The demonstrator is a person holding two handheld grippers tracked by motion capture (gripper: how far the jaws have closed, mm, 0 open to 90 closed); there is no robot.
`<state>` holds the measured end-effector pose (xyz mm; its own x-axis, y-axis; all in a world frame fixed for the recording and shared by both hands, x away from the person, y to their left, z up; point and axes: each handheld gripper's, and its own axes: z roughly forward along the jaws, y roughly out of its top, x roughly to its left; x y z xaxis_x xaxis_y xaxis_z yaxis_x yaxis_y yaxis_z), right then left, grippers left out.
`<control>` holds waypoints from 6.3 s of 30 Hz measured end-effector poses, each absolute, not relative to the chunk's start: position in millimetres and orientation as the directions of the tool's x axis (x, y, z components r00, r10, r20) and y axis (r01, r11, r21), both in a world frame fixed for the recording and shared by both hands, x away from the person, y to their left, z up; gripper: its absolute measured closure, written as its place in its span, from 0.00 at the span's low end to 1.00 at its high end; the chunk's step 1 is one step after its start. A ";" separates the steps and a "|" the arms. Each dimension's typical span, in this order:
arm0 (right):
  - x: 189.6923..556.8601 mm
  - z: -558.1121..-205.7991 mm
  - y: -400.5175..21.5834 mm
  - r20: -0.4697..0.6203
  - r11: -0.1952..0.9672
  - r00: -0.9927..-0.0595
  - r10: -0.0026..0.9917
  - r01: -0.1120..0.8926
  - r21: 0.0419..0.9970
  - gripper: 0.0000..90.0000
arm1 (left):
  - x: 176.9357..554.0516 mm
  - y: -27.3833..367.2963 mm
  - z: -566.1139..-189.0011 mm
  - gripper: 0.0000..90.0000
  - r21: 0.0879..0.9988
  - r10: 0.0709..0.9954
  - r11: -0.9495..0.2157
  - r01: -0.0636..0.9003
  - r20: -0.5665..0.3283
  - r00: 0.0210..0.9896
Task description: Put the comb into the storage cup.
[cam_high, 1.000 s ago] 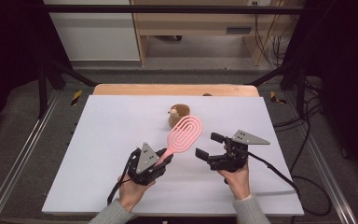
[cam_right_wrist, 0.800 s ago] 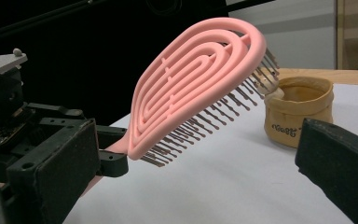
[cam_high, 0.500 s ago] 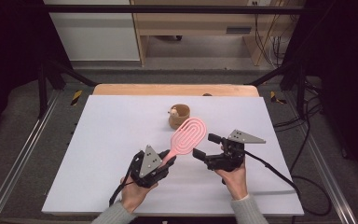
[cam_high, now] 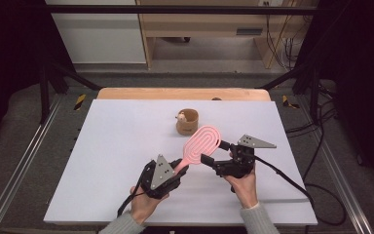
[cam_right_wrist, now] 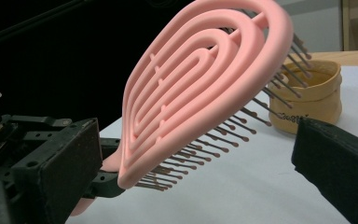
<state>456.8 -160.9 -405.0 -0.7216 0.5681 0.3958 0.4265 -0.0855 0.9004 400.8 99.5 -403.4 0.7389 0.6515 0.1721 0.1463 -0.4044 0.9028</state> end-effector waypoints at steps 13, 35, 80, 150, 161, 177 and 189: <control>459.0 -407.6 -159.1 0.414 -0.084 -0.720 0.557 0.446 0.891 0.16 | 396.6 90.7 -409.9 0.77 0.899 0.633 -0.418 0.131 0.184 0.752; 455.0 -402.1 -164.1 0.471 -0.128 -0.736 0.486 0.473 0.872 0.60 | 400.6 87.8 -418.9 0.77 0.890 0.636 -0.428 0.158 0.173 0.752; 451.0 -397.8 -164.7 0.478 -0.101 -0.709 0.519 0.504 0.858 0.71 | 412.6 96.4 -416.2 0.41 0.895 0.639 -0.371 0.247 0.052 0.768; 482.9 -334.3 -171.6 0.310 -0.036 -0.665 0.679 0.391 0.920 0.71 | 441.1 253.6 -430.0 0.08 0.935 0.763 -0.121 0.333 -0.127 0.634; 493.9 -319.2 -165.5 0.283 -0.023 -0.660 0.696 0.374 0.927 0.71 | 440.0 273.1 -435.0 0.08 0.934 0.791 -0.129 0.334 -0.106 0.602; 509.7 -306.5 -154.9 0.248 -0.012 -0.645 0.723 0.347 0.938 0.71 | 438.3 294.2 -443.2 0.08 0.929 0.818 -0.109 0.354 -0.118 0.563; 524.5 -301.3 -147.8 0.244 -0.019 -0.625 0.742 0.345 0.938 0.71 | 438.8 299.5 -446.2 0.08 0.929 0.821 -0.098 0.358 -0.128 0.556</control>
